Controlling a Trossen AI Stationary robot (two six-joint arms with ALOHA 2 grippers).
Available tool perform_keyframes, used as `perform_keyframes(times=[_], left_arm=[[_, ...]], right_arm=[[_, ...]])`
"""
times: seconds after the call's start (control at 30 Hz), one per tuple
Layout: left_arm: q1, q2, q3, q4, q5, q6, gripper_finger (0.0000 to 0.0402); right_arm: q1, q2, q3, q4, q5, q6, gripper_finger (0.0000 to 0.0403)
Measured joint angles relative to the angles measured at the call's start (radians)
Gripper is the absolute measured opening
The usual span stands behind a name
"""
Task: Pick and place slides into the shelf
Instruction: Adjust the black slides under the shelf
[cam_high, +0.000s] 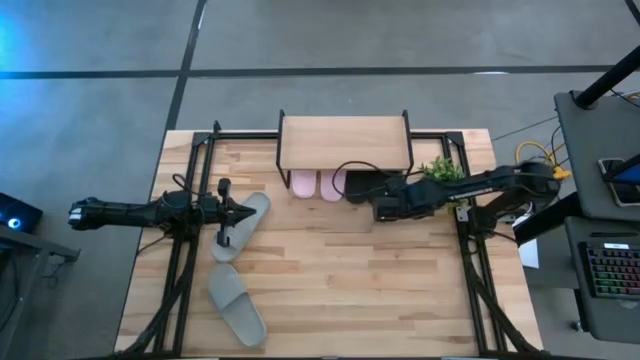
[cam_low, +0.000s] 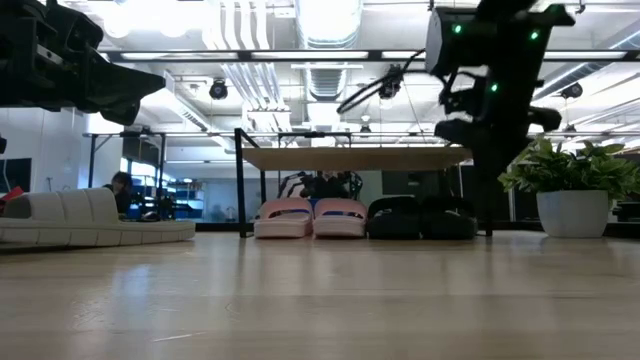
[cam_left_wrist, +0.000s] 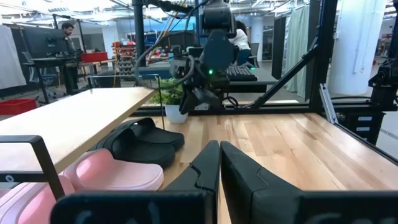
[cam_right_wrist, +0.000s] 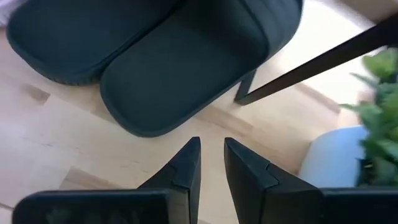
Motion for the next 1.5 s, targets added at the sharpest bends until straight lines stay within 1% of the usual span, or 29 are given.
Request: perform_keyframes(times=[0.07, 0.13, 0.2, 0.3, 0.37, 0.43, 0.5, 0.6, 0.7, 0.8, 1.0, 1.2, 1.27, 1.37, 1.5], left_arm=[[0.0, 0.0, 0.0, 0.0, 0.0, 0.0, 0.0], [0.0, 0.0, 0.0, 0.0, 0.0, 0.0, 0.0], [0.0, 0.0, 0.0, 0.0, 0.0, 0.0, 0.0], [0.0, 0.0, 0.0, 0.0, 0.0, 0.0, 0.0], [0.0, 0.0, 0.0, 0.0, 0.0, 0.0, 0.0], [0.0, 0.0, 0.0, 0.0, 0.0, 0.0, 0.0], [0.0, 0.0, 0.0, 0.0, 0.0, 0.0, 0.0], [0.0, 0.0, 0.0, 0.0, 0.0, 0.0, 0.0], [0.0, 0.0, 0.0, 0.0, 0.0, 0.0, 0.0], [0.0, 0.0, 0.0, 0.0, 0.0, 0.0, 0.0], [0.0, 0.0, 0.0, 0.0, 0.0, 0.0, 0.0], [0.0, 0.001, 0.0, -0.001, 0.0, 0.0, 0.0], [0.0, 0.0, 0.0, 0.001, 0.0, 0.0, 0.0], [0.0, 0.0, 0.0, 0.001, 0.0, 0.0, 0.0], [0.0, 0.001, 0.0, 0.0, 0.0, 0.0, 0.0]], right_arm=[[0.0, 0.028, -0.007, 0.038, -0.014, 0.003, 0.0063], [0.001, 0.06, -0.009, 0.075, -0.015, 0.059, 0.0057], [0.001, 0.086, -0.01, 0.084, 0.01, 0.169, 0.0042], [0.003, 0.104, -0.011, 0.081, 0.081, 0.37, 0.0015], [0.002, 0.104, -0.012, 0.08, 0.094, 0.481, 0.0011], [0.0, 0.103, -0.016, 0.082, 0.084, 0.568, 0.0009], [-0.002, 0.103, -0.019, 0.091, 0.038, 0.614, 0.0009], [-0.001, 0.104, -0.03, 0.148, -0.007, 0.629, 0.0009], [-0.001, 0.104, -0.044, 0.241, -0.011, 0.623, 0.0009], [-0.002, 0.103, -0.046, 0.292, -0.01, 0.602, 0.0009], [-0.002, 0.133, -0.053, 0.326, 0.021, 0.594, 0.0009], [-0.002, 0.214, -0.053, 0.399, 0.079, 0.589, 0.0009], [-0.002, 0.234, -0.053, 0.428, 0.081, 0.565, 0.0009], [-0.001, 0.25, -0.051, 0.429, 0.073, 0.52, 0.0008], [0.005, 0.243, -0.05, 0.361, 0.067, 0.497, 0.0008]])
